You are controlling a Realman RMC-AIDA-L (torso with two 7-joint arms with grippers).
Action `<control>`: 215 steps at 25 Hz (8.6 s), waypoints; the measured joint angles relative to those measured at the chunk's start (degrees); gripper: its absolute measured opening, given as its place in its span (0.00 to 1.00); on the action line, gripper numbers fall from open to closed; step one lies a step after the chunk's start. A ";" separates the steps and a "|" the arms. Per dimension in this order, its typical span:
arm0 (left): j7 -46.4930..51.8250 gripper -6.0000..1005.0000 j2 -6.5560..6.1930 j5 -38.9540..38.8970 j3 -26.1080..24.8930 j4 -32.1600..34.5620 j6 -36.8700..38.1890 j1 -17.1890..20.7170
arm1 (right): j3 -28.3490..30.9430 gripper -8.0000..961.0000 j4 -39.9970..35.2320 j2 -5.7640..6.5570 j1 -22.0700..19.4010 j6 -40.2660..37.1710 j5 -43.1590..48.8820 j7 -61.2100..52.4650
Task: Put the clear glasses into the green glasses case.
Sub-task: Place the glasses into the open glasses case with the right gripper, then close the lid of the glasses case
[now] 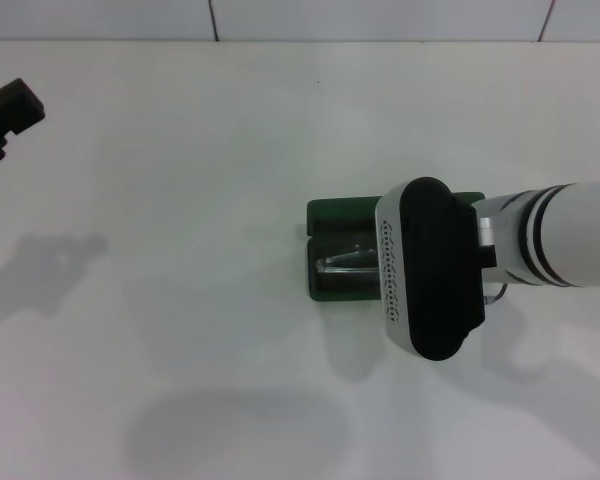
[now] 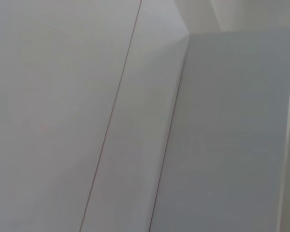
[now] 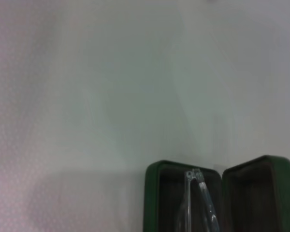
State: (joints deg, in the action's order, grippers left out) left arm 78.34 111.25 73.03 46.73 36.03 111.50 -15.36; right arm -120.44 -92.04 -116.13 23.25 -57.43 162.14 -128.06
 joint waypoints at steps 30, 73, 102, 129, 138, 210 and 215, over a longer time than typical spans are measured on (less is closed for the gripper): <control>0.41 0.05 0.03 0.10 0.02 0.00 0.03 0.42 | -1.37 0.10 3.29 -0.06 -0.13 4.72 1.73 -0.01; 0.33 0.05 0.01 0.09 0.02 -0.88 -0.25 -0.10 | -2.25 0.10 3.05 0.13 -0.15 3.34 2.82 0.19; 0.10 0.05 0.10 0.09 0.02 -1.23 -0.25 0.42 | -3.48 0.20 -2.14 0.12 -3.07 2.92 3.57 0.17; 1.33 0.05 -0.30 -0.44 -0.07 -0.81 0.23 1.44 | 3.60 0.19 -14.43 0.71 -9.49 -0.40 -13.78 0.76; 2.76 0.05 -0.70 0.03 -0.07 -0.78 0.15 0.86 | 22.32 0.19 -16.38 1.15 -13.80 -10.67 -37.59 10.60; 6.70 0.17 9.04 18.51 31.58 -5.31 -48.82 -29.66 | 102.83 0.38 41.53 1.62 -15.07 -56.69 -64.14 56.32; 6.60 0.17 9.07 18.33 31.61 -5.81 -49.80 -29.75 | 102.86 0.39 42.82 1.62 -14.97 -56.05 -64.13 57.26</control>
State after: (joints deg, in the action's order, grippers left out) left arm 84.94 120.32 91.36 78.34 30.22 61.70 -45.11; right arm -17.58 -49.23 -114.51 8.29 -113.48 98.00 -70.79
